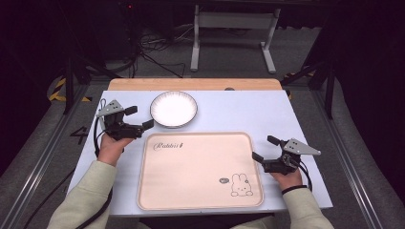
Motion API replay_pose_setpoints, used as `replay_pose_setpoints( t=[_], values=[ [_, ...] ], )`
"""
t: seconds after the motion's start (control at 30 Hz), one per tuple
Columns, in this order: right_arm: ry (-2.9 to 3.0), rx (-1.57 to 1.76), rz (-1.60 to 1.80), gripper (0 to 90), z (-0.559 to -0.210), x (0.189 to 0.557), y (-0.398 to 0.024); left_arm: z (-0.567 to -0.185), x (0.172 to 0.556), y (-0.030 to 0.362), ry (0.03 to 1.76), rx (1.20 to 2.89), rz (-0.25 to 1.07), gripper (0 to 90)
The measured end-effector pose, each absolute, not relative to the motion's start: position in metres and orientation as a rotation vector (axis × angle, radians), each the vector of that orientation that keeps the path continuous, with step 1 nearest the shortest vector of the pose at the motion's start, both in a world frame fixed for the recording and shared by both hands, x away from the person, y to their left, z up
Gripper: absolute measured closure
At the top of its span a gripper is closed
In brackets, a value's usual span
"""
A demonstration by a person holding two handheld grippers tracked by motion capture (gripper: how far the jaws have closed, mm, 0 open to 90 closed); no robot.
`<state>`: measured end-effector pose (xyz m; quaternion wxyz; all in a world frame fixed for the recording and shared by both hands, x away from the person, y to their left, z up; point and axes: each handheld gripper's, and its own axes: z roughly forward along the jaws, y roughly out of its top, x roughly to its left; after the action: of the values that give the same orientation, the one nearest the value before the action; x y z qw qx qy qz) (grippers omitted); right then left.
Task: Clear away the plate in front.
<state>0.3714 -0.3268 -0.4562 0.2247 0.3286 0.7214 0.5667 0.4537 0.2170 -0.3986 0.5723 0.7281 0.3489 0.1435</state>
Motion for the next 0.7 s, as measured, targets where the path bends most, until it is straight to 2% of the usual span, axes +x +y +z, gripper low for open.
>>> replay_pose_setpoints(
  t=[0.43, 0.7],
  values=[
    [1.996, 0.911, 1.552, 3.1, -0.456, 0.372, -0.326, -0.403, 0.48, 0.213, 0.88, 1.729, 0.314, 0.8],
    [1.996, 0.907, 1.552, 3.1, -0.456, 0.372, -0.326, -0.399, 0.492, 0.221, 0.923, 1.651, 0.246, 1.6]
  ],
)
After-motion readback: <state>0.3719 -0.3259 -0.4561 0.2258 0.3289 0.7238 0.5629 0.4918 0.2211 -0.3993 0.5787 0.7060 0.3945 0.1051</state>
